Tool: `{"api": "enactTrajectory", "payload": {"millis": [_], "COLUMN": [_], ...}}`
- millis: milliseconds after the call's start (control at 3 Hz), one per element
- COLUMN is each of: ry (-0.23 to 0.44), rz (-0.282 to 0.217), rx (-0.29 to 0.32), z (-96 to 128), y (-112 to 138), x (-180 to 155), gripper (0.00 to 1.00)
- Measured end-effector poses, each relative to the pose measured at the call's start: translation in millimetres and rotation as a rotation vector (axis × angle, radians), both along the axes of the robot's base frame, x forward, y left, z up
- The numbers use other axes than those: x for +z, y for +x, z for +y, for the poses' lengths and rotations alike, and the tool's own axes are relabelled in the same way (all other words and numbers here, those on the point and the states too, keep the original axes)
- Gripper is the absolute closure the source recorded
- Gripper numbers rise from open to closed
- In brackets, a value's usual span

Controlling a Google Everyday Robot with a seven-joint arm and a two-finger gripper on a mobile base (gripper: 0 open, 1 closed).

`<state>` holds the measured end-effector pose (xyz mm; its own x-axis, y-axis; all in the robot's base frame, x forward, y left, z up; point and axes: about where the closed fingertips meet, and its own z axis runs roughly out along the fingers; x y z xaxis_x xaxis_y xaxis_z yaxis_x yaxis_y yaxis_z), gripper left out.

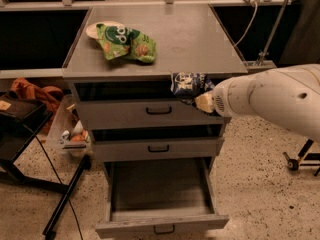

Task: Place blue chip bag into bottom drawer

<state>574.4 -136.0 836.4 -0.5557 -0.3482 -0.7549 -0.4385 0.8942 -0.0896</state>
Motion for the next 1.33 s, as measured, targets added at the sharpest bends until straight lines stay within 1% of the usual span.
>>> {"api": "enactTrajectory", "payload": {"millis": [333, 667, 1000, 1333], "ry": [0.000, 0.001, 0.035, 0.093], "rz": [0.000, 0.038, 0.104, 0.194], "rx": [0.000, 0.034, 0.042, 0.076], "z": [0, 10, 20, 31], "y": [0, 1, -6, -22], "x": [0, -23, -80, -148], "gripper": [1.00, 1.00, 1.00, 1.00]}}
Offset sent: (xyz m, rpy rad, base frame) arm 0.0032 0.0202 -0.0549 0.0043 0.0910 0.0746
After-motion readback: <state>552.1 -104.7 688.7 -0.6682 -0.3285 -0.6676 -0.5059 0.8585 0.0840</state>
